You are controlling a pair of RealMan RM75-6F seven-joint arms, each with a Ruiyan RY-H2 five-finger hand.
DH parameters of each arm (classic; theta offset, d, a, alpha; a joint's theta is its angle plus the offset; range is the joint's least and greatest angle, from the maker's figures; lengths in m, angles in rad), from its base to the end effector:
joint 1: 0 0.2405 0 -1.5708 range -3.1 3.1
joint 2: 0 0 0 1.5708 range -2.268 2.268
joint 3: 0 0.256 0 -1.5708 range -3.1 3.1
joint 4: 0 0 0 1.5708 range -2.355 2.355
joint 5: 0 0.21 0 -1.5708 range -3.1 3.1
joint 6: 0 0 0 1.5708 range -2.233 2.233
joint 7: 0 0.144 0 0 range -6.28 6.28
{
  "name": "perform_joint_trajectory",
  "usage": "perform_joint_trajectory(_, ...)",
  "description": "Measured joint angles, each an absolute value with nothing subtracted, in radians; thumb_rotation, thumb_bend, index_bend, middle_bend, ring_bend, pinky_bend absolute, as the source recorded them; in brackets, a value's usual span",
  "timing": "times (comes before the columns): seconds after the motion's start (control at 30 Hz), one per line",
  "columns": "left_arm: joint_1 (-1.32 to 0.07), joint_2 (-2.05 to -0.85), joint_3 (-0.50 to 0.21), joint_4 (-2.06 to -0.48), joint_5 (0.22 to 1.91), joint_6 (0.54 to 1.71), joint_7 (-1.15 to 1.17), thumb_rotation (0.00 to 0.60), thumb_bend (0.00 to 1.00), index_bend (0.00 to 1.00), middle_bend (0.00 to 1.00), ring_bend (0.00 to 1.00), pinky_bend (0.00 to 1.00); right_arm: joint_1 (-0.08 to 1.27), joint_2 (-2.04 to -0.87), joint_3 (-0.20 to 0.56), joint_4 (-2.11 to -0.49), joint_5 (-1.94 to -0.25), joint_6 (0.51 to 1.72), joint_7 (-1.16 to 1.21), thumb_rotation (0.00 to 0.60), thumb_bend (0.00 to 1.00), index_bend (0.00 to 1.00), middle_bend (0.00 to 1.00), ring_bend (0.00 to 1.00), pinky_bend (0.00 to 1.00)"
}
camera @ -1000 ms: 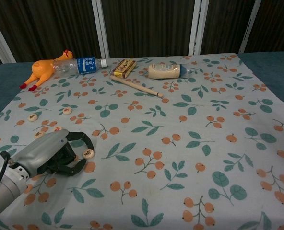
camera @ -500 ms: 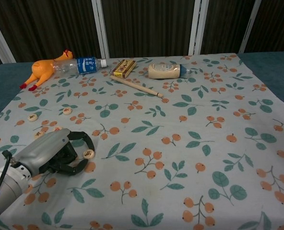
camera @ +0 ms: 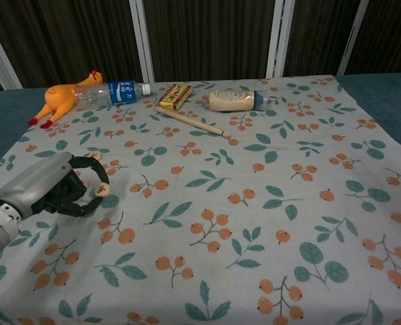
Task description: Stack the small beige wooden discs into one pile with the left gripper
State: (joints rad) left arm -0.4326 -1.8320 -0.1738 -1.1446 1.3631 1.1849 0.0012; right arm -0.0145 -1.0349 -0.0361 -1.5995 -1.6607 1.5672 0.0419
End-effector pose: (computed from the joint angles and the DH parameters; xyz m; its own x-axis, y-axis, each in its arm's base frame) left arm -0.2242 0.2888 -0.0566 0.1466 0.1655 0.9753 0.9808 -0.1524 -0.1215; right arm -0.3156 -0.1312 0.1766 0.4480 -0.0498 0.8927 -0.8930 -0.0740 0.4440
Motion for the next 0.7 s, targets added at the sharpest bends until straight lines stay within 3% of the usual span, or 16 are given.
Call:
perform_joint_trajectory(0.23, -0.446, -1.794, -0.228, -1.093, 1.266, 1.125, 0.001, 0.600, 0.40, 0.50, 1.00, 1.00, 1.00, -0.013, -1.039, -0.034, -1.603, -1.656, 1.562, 0.030, 0.600, 0.16, 0.00, 0.00, 0.00, 0.00)
perform_joint_trajectory(0.7, -0.472, -1.819, -0.229, -1.047, 1.237, 1.101, 0.017, 0.600, 0.40, 0.49, 1.00, 1.00, 1.00, -0.014, -1.038, -0.032, -1.603, -1.653, 1.562, 0.033, 0.600, 0.16, 0.00, 0.00, 0.00, 0.00)
